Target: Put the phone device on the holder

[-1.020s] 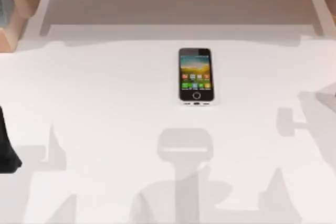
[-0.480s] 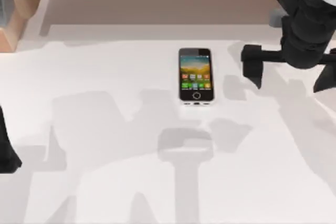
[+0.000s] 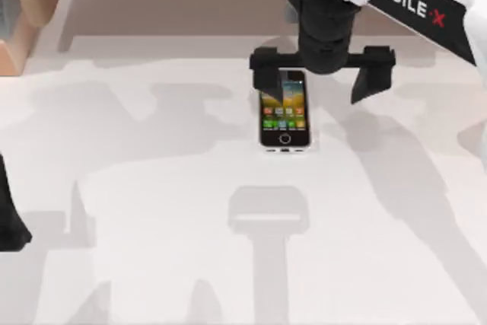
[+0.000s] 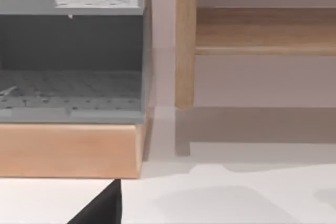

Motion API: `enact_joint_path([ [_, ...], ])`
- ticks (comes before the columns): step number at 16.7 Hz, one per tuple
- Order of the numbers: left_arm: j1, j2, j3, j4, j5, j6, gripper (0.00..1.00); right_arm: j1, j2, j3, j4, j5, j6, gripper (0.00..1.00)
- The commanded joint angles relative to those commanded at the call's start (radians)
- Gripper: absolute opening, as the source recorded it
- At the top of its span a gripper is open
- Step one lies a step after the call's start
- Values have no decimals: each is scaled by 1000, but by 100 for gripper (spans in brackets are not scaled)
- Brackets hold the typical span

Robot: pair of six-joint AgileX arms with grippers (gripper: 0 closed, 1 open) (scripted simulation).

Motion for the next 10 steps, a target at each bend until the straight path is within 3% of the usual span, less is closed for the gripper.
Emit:
enact_joint_path([
  [4, 0, 0, 0, 0, 0, 0, 100, 33, 99, 164, 18, 1, 10, 100],
  [10, 0, 0, 0, 0, 0, 0, 100, 32, 104, 179, 21, 0, 10, 100],
])
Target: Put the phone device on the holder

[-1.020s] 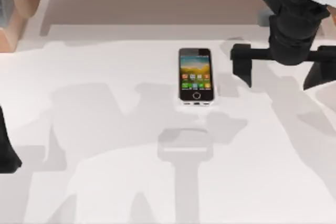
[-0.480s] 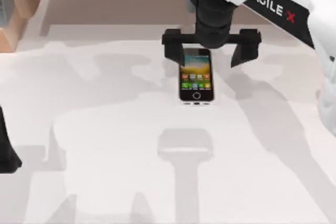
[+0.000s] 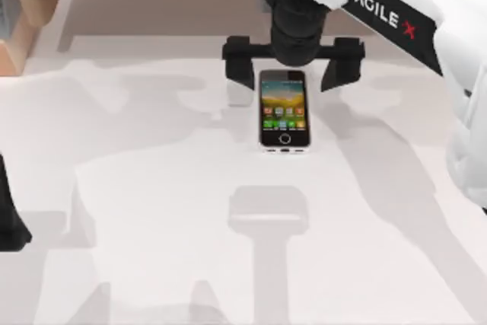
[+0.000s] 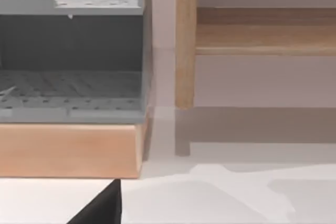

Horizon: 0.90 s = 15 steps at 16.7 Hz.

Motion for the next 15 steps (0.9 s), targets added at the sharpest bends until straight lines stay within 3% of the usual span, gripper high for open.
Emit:
enact_joint_path([
  [9, 0, 0, 0, 0, 0, 0, 100, -10, 110, -79, 191, -1, -14, 100],
  [14, 0, 0, 0, 0, 0, 0, 100, -11, 119, -85, 205, -1, -15, 100],
  [15, 0, 0, 0, 0, 0, 0, 100, -11, 119, -85, 205, -1, -15, 92],
])
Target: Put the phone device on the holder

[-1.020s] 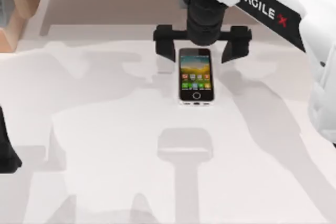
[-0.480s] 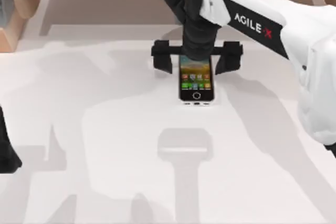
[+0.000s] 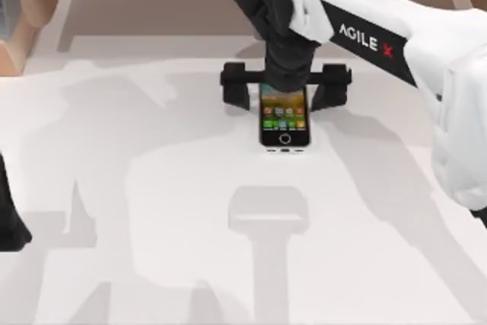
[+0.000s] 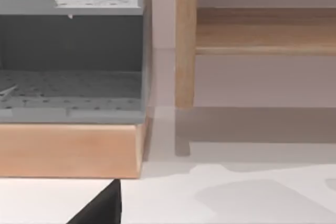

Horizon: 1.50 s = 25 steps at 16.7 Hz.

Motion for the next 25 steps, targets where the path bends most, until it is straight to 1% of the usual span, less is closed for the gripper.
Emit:
enact_joint_path([
  [12, 0, 0, 0, 0, 0, 0, 100, 0, 0, 0, 0, 0, 0, 2],
  [13, 0, 0, 0, 0, 0, 0, 100, 0, 0, 0, 0, 0, 0, 0],
  [20, 0, 0, 0, 0, 0, 0, 100, 0, 0, 0, 0, 0, 0, 0],
  [21, 0, 0, 0, 0, 0, 0, 100, 5, -49, -17, -23, 15, -1, 0],
  [25, 0, 0, 0, 0, 0, 0, 100, 4, -51, 28, -70, 15, -1, 0],
])
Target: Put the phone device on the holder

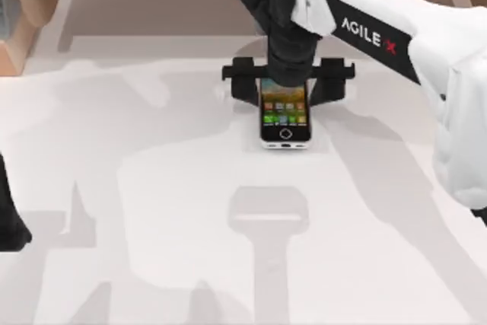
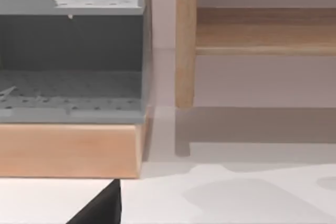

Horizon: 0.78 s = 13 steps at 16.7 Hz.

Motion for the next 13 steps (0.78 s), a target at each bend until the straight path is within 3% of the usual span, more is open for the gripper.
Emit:
enact_joint_path([
  [8, 0, 0, 0, 0, 0, 0, 100, 8, -24, 17, -15, -4, -4, 0],
  [13, 0, 0, 0, 0, 0, 0, 100, 17, -173, -147, 91, -40, -42, 0],
])
